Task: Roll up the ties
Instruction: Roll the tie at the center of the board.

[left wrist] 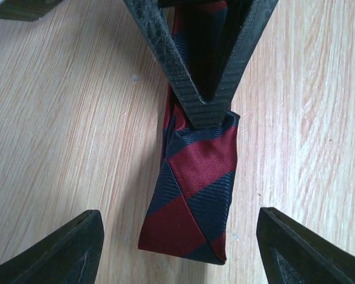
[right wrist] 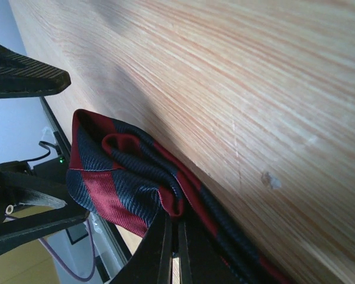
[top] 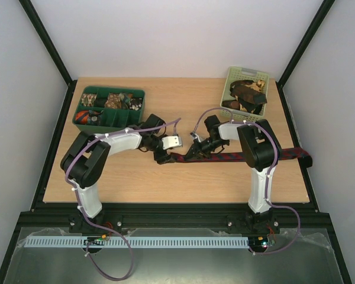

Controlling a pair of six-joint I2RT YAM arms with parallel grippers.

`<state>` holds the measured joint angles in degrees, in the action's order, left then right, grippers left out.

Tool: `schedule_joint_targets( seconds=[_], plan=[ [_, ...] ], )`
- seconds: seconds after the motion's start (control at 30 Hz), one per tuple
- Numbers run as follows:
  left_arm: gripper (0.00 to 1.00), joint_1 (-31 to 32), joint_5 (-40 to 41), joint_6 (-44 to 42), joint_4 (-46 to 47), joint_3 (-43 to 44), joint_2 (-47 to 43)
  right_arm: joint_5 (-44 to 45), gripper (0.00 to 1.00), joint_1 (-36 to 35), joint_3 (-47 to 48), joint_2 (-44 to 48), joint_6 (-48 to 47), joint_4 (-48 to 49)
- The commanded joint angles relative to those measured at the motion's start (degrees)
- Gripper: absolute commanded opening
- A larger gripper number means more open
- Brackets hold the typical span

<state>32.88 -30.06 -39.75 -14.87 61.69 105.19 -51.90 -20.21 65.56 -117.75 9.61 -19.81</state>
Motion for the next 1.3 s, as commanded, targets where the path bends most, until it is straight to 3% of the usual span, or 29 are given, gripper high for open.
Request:
schedule_joint_targets(
  seconds=[0.0, 0.17, 0.3, 0.57, 0.7, 0.8, 0.9, 1.0, 1.17, 1.27],
  plan=[
    [0.75, 0.1, 1.5, -3.9, -5.2, 3.3, 2.3, 4.3, 0.01, -0.1, 1.6, -1.2, -0.5, -2.9],
    [0.75, 3.3, 5.5, -1.4, -2.7, 4.7, 4.4, 3.0, 0.01, -0.2, 1.7, -1.0, -0.6, -2.9],
    [0.70, 6.7, 9.0, 1.5, -2.7, 6.7, 6.8, 2.3, 0.01, -0.2, 2.0, -0.5, -1.0, -3.5],
    [0.45, 6.9, 10.9, 3.3, -1.3, 4.9, 7.3, -1.7, 0.02, -0.2, 2.8, 1.6, -2.2, -5.9],
    [0.33, 6.9, 11.4, 2.5, -1.3, 4.1, 6.6, -1.3, 0.20, -0.2, 3.2, 1.2, -2.3, -6.9],
    [0.31, 7.0, 11.9, 3.1, -1.6, 4.5, 6.9, -2.3, 0.39, -0.1, 3.0, 1.5, -0.9, -6.7],
    [0.30, 6.9, 12.3, 3.8, -1.6, 4.7, 7.1, -3.7, 0.46, -0.2, 1.2, 2.2, 1.0, -5.3],
    [0.30, 7.0, 12.5, 4.0, -1.5, 4.7, 7.2, -3.4, 0.41, -0.2, 1.2, 2.0, 1.2, -5.0],
    [0.31, 7.0, 11.9, 3.7, -1.8, 4.5, 6.8, 0.0, 0.08, -0.2, 4.0, 0.7, 0.2, -5.9],
    [0.33, 6.9, 10.0, 1.4, -2.5, 4.2, 6.3, 2.3, 0.02, -0.1, 6.0, 0.6, -1.6, -7.7]
  ],
)
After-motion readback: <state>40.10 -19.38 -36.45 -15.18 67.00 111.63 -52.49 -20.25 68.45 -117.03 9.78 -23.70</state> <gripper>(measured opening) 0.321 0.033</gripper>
